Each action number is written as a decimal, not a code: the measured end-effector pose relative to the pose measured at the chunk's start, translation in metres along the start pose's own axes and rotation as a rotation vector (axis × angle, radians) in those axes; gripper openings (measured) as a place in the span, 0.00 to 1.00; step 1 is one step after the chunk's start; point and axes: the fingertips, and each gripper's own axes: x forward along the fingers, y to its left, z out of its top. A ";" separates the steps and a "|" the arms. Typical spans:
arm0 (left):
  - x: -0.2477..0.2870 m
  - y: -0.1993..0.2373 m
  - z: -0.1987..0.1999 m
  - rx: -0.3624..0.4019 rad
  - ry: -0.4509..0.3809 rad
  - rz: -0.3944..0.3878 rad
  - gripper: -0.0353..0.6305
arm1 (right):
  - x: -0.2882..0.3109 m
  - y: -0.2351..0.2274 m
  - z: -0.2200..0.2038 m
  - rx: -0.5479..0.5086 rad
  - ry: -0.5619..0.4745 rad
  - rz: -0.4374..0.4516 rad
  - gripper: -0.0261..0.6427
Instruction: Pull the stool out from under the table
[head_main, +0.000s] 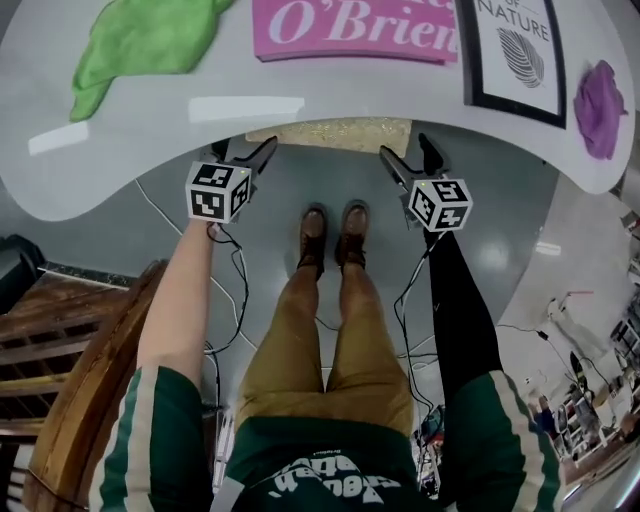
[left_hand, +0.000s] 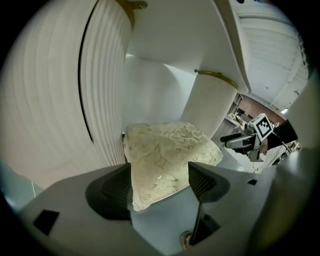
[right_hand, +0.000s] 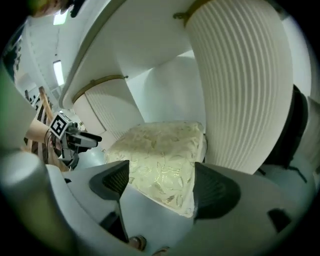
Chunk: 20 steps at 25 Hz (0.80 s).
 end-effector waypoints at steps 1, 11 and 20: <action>0.007 0.005 -0.003 -0.006 0.015 -0.002 0.59 | 0.006 -0.005 -0.003 0.036 -0.001 0.003 0.67; 0.056 0.026 -0.048 -0.188 0.156 -0.115 0.63 | 0.049 -0.020 -0.024 0.233 0.061 0.085 0.74; 0.055 0.025 -0.047 -0.214 0.150 -0.127 0.63 | 0.050 -0.019 -0.028 0.281 0.065 0.106 0.73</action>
